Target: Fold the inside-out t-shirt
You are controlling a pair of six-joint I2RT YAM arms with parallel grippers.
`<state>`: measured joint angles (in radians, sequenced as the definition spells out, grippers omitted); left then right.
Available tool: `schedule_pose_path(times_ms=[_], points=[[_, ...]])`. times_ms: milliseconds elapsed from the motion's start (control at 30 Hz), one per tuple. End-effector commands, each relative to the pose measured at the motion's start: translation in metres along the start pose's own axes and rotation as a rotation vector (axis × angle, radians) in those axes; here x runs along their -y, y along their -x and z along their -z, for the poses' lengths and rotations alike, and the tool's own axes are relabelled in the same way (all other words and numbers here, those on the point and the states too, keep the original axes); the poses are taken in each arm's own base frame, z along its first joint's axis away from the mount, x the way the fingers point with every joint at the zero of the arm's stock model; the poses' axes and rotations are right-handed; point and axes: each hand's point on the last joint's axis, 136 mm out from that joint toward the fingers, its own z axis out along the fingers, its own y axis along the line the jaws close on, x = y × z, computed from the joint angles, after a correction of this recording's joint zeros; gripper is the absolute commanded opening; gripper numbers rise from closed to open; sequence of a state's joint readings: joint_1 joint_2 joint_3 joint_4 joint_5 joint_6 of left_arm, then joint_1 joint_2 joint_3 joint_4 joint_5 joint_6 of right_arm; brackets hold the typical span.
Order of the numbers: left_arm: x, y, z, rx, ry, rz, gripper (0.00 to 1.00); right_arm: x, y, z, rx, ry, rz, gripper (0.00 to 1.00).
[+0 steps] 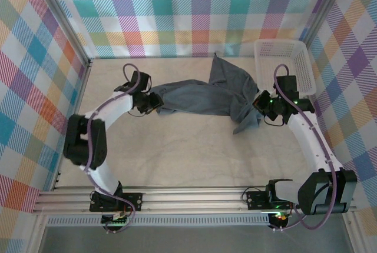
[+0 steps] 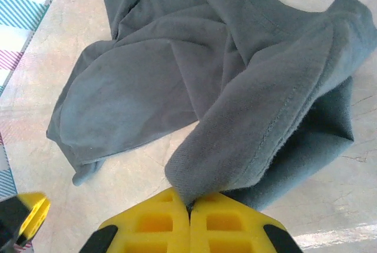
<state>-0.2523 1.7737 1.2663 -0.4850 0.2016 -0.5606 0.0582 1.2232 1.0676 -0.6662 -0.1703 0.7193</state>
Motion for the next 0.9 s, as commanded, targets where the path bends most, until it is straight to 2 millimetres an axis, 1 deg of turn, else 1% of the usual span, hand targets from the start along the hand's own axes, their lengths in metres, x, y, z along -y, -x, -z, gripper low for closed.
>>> schedule_pose_path(times_ms=[0, 100, 200, 333, 400, 500, 567, 700, 800, 867], points=[[0.007, 0.030, -0.012, 0.058, 0.034, -0.062, 0.38, -0.008, 0.005, 0.001, 0.001, 0.024, 0.002, 0.00], [0.012, 0.030, -0.031, 0.009, 0.017, -0.053, 0.42, -0.006, 0.006, 0.000, 0.006, 0.010, 0.004, 0.00], [0.005, 0.029, -0.045, -0.013, 0.046, -0.036, 0.43, -0.005, 0.005, -0.003, -0.003, 0.006, 0.002, 0.00], [-0.005, 0.023, -0.056, -0.047, 0.086, -0.023, 0.44, -0.004, 0.004, -0.005, -0.010, 0.006, -0.004, 0.00], [-0.003, 0.022, -0.060, -0.060, 0.073, -0.026, 0.45, -0.003, 0.004, -0.007, -0.013, 0.005, -0.006, 0.00], [0.004, 0.019, -0.067, -0.087, 0.029, -0.018, 0.45, -0.002, 0.004, -0.007, -0.013, 0.000, -0.003, 0.00], [0.006, 0.019, -0.070, -0.094, 0.024, -0.007, 0.44, -0.002, 0.004, -0.007, -0.013, -0.003, -0.003, 0.00], [0.009, 0.022, -0.069, -0.088, 0.013, -0.001, 0.37, 0.000, 0.003, -0.007, -0.012, -0.006, -0.004, 0.00], [0.012, 0.022, -0.066, -0.088, 0.007, -0.002, 0.30, 0.001, 0.001, -0.009, -0.017, -0.006, -0.010, 0.00], [0.013, 0.023, -0.063, -0.084, 0.004, -0.004, 0.28, 0.001, 0.001, -0.009, -0.020, -0.007, -0.010, 0.00]])
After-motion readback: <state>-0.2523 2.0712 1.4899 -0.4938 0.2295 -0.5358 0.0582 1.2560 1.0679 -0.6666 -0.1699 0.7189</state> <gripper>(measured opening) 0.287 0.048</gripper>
